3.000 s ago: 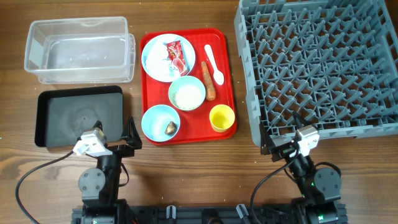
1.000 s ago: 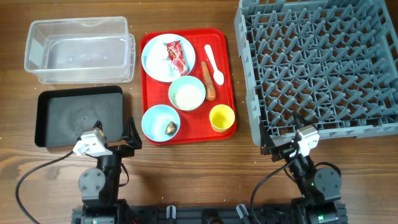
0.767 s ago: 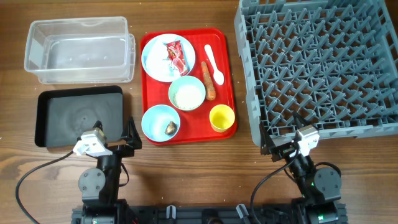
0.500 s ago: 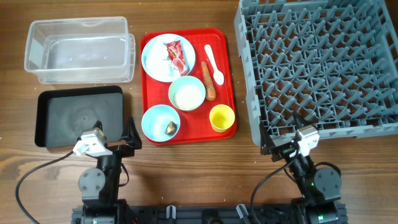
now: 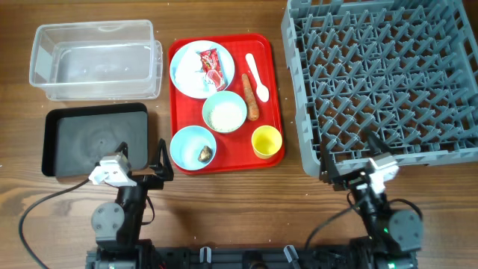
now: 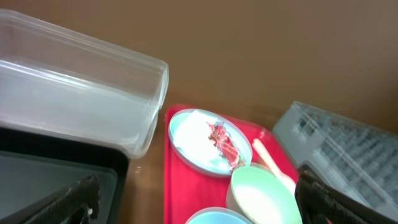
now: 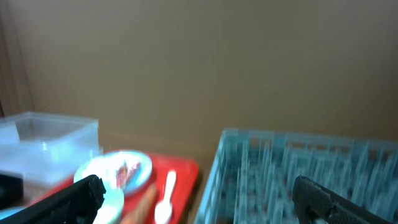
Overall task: Sort waste into correct bins and load items into the dishwasher rack
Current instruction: 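Grasp the red wrapper and tissue on the plate with the left gripper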
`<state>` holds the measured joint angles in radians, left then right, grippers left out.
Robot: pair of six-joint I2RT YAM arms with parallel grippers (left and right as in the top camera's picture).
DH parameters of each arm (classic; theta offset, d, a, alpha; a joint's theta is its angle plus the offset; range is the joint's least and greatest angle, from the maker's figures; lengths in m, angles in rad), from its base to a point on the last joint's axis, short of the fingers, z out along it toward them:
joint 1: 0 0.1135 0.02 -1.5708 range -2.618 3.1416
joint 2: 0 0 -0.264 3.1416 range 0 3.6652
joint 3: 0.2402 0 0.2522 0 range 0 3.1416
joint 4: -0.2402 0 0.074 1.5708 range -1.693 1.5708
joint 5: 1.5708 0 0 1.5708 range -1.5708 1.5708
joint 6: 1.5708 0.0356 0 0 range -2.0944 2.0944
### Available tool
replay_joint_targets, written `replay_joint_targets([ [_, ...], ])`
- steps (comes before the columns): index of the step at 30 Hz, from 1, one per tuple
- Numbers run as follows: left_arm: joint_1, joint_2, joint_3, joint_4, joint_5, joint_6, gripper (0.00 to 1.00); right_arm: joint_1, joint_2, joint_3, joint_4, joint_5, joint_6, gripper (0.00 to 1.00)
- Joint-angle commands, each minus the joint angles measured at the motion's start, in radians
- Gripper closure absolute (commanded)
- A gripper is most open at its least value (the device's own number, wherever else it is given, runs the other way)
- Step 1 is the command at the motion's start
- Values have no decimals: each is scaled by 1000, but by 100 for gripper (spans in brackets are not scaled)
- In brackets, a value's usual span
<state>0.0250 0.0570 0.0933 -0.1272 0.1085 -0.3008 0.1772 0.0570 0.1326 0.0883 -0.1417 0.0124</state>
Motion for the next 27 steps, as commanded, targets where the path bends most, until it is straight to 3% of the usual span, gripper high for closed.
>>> replay_joint_targets([
  [1,-6,154,238,-90,25,74,0,5,164,264,-75,-16,-41,0],
  [8,-16,831,941,-432,26,137,0,5,647,834,-427,-61,-65,0],
  [10,-63,1124,1289,-657,4,146,0,5,820,1043,-623,-56,-65,0],
  [14,-180,1570,1822,-969,-100,236,0,5,1043,1268,-816,-55,-65,0],
  [16,-238,1776,2030,-1041,-99,245,0,5,1120,1287,-828,-56,-62,0],
  [22,-295,2079,2054,-896,-72,225,0,5,1264,1286,-973,-63,-62,0],
  [27,-295,2321,2053,-841,-95,75,0,5,1346,1286,-1024,-63,-62,0],
])
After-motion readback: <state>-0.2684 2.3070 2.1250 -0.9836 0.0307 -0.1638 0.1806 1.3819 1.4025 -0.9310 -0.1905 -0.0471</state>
